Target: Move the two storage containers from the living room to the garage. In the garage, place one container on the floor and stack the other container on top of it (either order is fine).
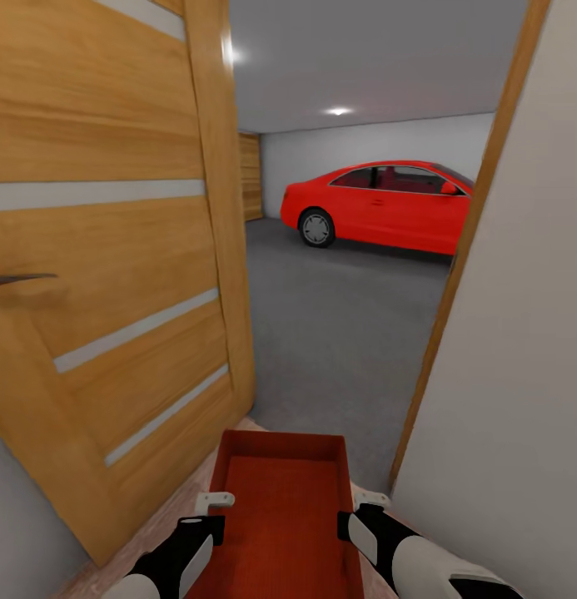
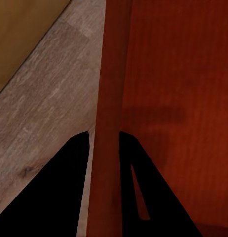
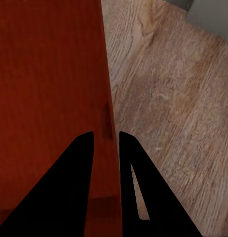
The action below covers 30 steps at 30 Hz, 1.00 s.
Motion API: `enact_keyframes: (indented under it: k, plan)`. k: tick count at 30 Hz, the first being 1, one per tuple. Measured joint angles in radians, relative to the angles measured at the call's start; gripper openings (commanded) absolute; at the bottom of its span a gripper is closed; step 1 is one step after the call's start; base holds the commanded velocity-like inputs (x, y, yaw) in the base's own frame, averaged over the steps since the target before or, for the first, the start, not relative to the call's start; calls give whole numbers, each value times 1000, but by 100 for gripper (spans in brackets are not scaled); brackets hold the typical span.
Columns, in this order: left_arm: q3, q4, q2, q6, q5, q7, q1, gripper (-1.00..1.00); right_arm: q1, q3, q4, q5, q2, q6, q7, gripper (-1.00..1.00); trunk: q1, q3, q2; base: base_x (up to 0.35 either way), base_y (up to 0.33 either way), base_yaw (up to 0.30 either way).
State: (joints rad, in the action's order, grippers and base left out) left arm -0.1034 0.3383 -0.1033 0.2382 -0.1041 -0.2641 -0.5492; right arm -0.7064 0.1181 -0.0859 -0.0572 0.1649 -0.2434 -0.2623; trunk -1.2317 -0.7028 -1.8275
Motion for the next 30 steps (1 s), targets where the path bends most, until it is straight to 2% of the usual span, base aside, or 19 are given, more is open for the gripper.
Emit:
enact_keyframes:
  k: [8,13,22,30]
  plan:
    - [0,0,0,0,0,0,0,-100,0,0,0,1,0,0,0,-100,0,0,0,250,209,-40]
    - [0,0,0,-1,1,1,0,-100,0,2,-1,2,0,0,-2,-100,0,1,0,198,144,-236]
    - [0,0,0,-1,0,0,0,-100,0,-1,0,0,0,0,0,-100,0,7,0,33,21,-273]
    - [0,0,0,0,0,0,0,-100,0,0,0,0,0,0,0,-100,0,11,0,229,181,-196]
